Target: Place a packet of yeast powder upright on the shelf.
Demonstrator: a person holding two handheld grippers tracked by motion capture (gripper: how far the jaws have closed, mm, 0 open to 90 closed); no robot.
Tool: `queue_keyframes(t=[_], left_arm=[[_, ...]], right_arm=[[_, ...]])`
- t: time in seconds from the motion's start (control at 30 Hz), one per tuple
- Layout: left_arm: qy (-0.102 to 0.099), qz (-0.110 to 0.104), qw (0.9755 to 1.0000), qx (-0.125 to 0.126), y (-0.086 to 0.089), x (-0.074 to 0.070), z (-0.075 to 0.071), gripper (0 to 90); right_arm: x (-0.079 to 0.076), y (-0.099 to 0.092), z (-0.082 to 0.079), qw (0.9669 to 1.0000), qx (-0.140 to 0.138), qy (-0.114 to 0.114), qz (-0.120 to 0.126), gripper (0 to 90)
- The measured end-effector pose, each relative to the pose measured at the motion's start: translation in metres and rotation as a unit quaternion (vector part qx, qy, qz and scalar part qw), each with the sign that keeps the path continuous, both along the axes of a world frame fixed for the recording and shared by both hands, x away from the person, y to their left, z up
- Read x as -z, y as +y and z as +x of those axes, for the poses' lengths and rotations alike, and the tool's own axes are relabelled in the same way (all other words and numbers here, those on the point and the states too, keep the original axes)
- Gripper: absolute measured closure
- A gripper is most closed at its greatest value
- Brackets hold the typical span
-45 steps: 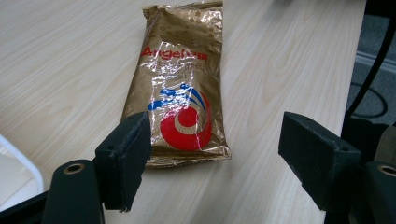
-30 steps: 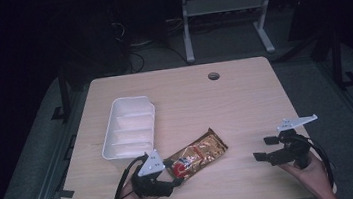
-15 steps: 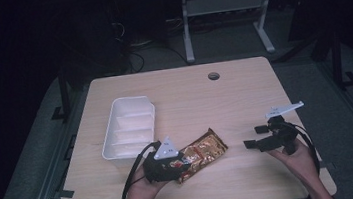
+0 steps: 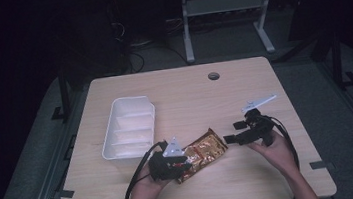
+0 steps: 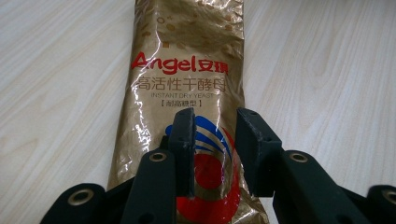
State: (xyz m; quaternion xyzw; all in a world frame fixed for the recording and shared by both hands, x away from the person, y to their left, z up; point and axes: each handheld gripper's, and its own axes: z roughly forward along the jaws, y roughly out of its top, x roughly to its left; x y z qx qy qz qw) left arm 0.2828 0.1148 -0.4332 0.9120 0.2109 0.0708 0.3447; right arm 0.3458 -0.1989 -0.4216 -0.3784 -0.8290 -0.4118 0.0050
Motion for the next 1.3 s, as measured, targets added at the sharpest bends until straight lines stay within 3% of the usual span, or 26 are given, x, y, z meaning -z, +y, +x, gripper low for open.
queue_keyframes(t=[0.13,0.37,0.63,0.67,0.7,0.97,1.07,1.3], left_arm=[[0.003,0.011,0.9999,-0.002,0.0,0.004,0.002,67.7],[-0.002,0.017,0.9998,-0.006,-0.003,0.006,0.002,67.8],[-0.006,0.015,0.9998,-0.011,-0.004,0.009,0.001,68.3],[-0.006,0.015,0.9998,-0.011,-0.004,0.009,0.001,67.9],[-0.008,0.015,0.9998,-0.01,-0.004,0.009,0.001,67.4],[-0.002,0.007,0.9999,-0.01,-0.006,0.007,0.0,56.7],[-0.005,0.001,0.9999,-0.015,-0.005,0.005,0.0,50.9],[0.002,-0.029,0.9993,-0.022,-0.001,-0.002,0.001,39.3]], right_arm=[[0.012,0.016,0.009,0.9996,-0.015,0.024,-0.008,25.9],[0.025,0.034,0.014,0.9979,-0.026,0.047,-0.037,36.4],[0.036,0.037,0.016,0.9959,-0.041,0.077,-0.026,51.3],[0.036,0.037,0.016,0.9959,-0.041,0.077,-0.026,51.3],[0.036,0.037,0.015,0.9956,-0.045,0.079,-0.021,57.9],[0.038,0.036,0.013,0.9952,-0.06,0.077,0.0,84.1],[0.038,0.035,0.013,0.9952,-0.06,0.078,0.003,87.1],[0.028,0.031,0.008,0.9969,-0.062,0.048,-0.002,88.2]])
